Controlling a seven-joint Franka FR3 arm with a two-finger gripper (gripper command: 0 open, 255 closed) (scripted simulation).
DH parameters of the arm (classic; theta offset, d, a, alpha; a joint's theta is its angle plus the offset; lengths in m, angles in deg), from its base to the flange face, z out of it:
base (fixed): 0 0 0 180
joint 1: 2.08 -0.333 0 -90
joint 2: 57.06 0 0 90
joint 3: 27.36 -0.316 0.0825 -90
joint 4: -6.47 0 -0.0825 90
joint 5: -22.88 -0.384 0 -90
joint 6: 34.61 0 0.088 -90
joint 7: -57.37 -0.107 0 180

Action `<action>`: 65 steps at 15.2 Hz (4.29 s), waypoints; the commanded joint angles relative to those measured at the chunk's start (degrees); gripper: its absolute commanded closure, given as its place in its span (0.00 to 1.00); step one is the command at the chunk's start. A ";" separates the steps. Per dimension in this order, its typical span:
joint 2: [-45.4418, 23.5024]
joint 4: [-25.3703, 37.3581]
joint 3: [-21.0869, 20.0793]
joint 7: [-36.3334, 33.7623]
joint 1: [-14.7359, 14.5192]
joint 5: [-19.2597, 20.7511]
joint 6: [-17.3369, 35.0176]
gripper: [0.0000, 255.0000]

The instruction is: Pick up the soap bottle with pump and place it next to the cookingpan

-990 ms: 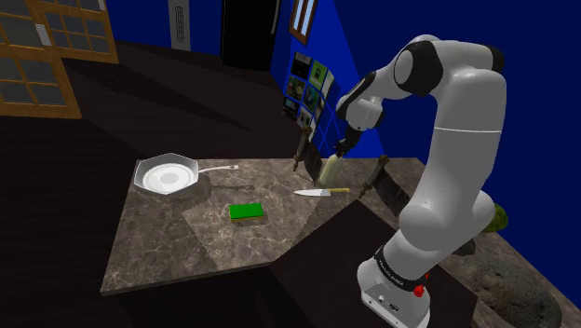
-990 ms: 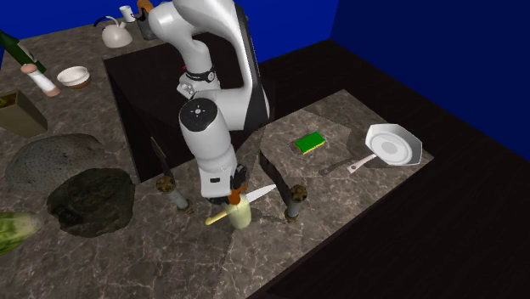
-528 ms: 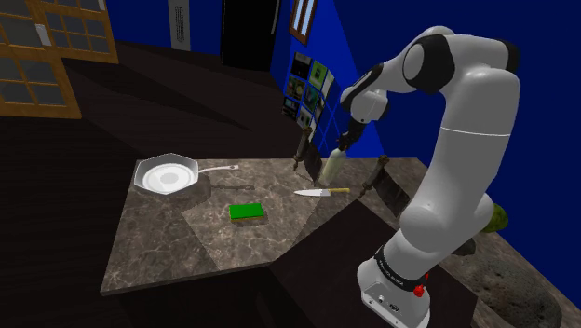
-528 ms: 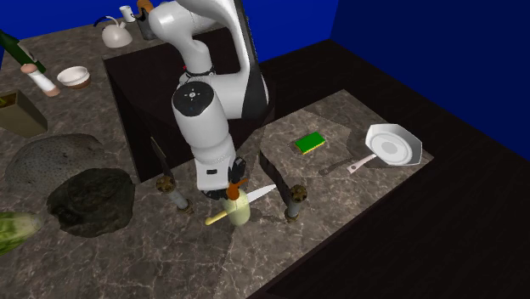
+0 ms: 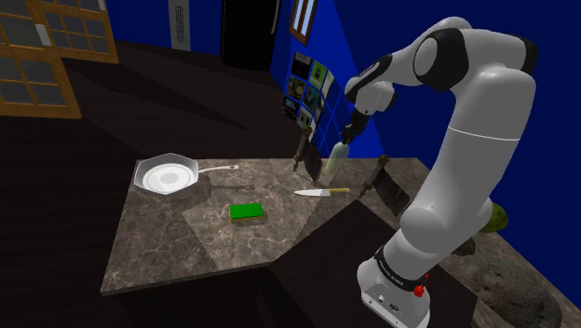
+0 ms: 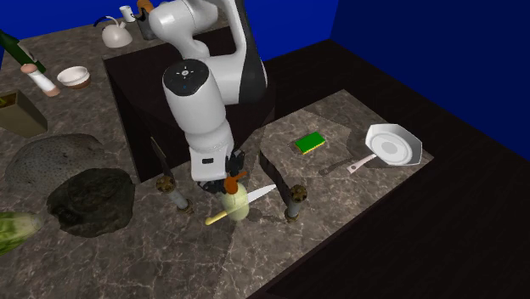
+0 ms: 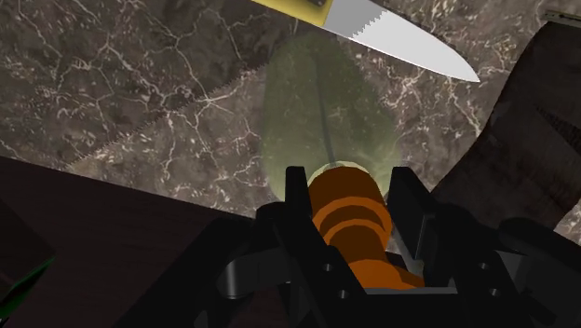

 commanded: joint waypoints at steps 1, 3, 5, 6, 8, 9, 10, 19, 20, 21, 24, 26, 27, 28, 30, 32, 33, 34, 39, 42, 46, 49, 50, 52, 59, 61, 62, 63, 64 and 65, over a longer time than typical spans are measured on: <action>1.06 0.39 0.44 -0.59 -0.27 0.89 -1.30 1.00; 2.11 0.74 0.82 -1.20 -0.56 1.75 -2.53 1.00; 3.12 1.13 1.15 -1.79 -0.82 2.58 -3.78 1.00; 3.61 1.35 1.31 -2.08 -0.94 2.98 -4.41 1.00; 4.57 1.83 1.59 -2.63 -1.16 3.76 -5.69 1.00; 5.04 2.08 1.72 -2.90 -1.26 4.14 -6.33 1.00; 5.49 2.35 1.84 -3.17 -1.36 4.51 -6.98 1.00; 9.13 5.38 2.58 -5.26 -2.01 7.37 -13.02 1.00; 9.48 5.78 2.63 -5.45 -2.06 7.63 -13.71 1.00; 9.81 6.20 2.68 -5.64 -2.11 7.89 -14.40 1.00; 10.75 7.52 2.79 -6.18 -2.24 8.59 -16.50 1.00; 11.31 8.47 2.85 -6.50 -2.31 9.01 -17.91 1.00; 11.57 8.97 2.88 -6.65 -2.34 9.20 -18.62 1.00; 11.82 9.48 2.90 -6.79 -2.36 9.39 -19.34 1.00; 12.28 10.53 2.94 -7.05 -2.41 9.72 -20.77 1.00; 12.69 11.64 2.96 -7.30 -2.45 10.02 -22.22 1.00; 12.87 12.22 2.98 -7.41 -2.47 10.15 -22.95 1.00; 13.04 12.81 2.99 -7.51 -2.49 10.28 -23.68 1.00; 13.65 15.53 3.03 -7.90 -2.52 10.72 -26.90 1.00; 17.21 11.69 1.16 -12.86 -5.07 12.90 -25.90 1.00; 21.04 7.58 -1.77 -19.36 -7.94 15.07 -25.00 1.00; 23.19 5.23 -4.19 -24.07 -9.82 16.14 -24.56 1.00; 23.78 4.58 -4.99 -25.62 -10.46 16.41 -24.45 1.00; 24.76 3.49 -6.65 -28.65 -11.66 16.80 -24.26 1.00; 26.20 1.70 -12.42 -38.78 -15.87 17.16 -23.91 1.00; 26.07 1.77 -14.03 -41.55 -17.07 17.07 -23.89 1.00; 25.92 1.91 -14.82 -42.92 -17.68 17.00 -23.89 1.00; 25.71 2.10 -15.61 -44.27 -18.28 16.93 -23.90 1.00; 25.45 2.37 -16.39 -45.62 -18.89 16.85 -23.92 1.00; 25.13 2.70 -17.15 -46.96 -19.50 16.77 -23.95 1.00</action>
